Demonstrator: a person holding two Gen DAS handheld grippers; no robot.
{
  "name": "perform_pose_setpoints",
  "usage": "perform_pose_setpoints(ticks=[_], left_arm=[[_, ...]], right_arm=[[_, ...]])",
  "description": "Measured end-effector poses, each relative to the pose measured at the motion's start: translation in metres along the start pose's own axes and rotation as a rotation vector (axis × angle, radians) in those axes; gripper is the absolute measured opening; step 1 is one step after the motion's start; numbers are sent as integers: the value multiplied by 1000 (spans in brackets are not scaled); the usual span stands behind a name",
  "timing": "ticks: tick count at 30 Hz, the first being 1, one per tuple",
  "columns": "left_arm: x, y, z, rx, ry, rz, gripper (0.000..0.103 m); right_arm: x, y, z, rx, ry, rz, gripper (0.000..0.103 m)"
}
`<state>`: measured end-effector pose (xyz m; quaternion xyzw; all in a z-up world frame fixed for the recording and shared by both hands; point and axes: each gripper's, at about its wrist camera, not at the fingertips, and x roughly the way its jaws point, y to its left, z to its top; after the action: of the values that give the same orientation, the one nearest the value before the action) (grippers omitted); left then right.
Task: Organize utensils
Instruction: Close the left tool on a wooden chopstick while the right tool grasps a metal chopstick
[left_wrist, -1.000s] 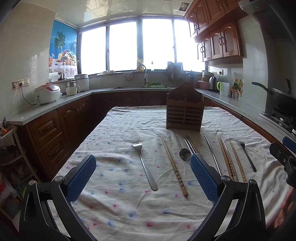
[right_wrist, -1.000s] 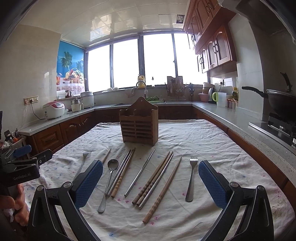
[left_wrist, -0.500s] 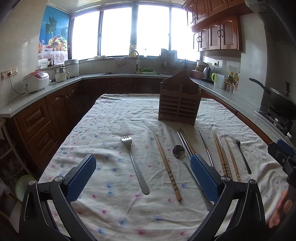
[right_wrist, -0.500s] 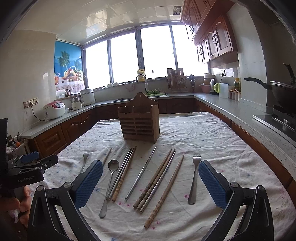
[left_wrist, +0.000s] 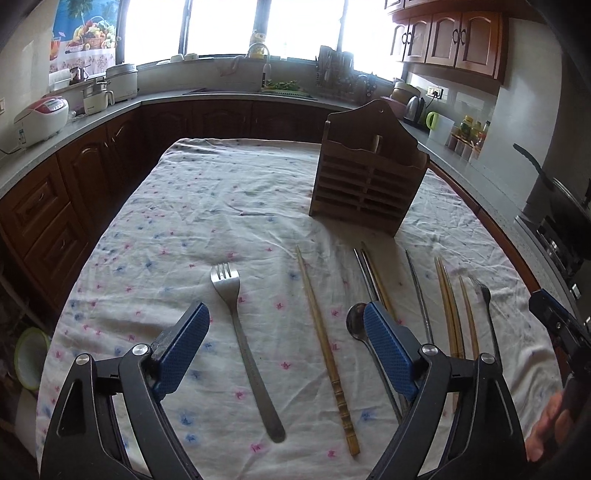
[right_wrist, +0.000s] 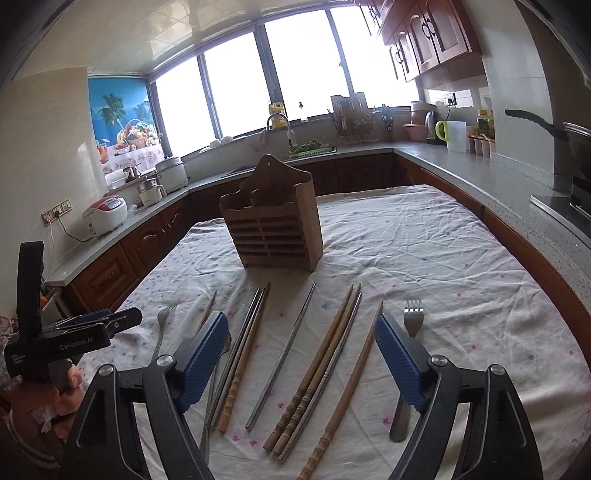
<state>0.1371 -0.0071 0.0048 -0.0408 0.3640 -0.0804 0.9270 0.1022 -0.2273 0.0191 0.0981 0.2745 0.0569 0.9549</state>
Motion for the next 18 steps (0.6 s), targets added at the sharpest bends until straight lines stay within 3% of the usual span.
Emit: perform_pose_setpoints(ticks=[9,18], left_arm=[[37,-3,24,15,73,-14,74],[83,-4,43,25,178,-30,58]], right_arm=[[51,-3,25,53,104,46,63],[122,-7,35,67,238,16,43]])
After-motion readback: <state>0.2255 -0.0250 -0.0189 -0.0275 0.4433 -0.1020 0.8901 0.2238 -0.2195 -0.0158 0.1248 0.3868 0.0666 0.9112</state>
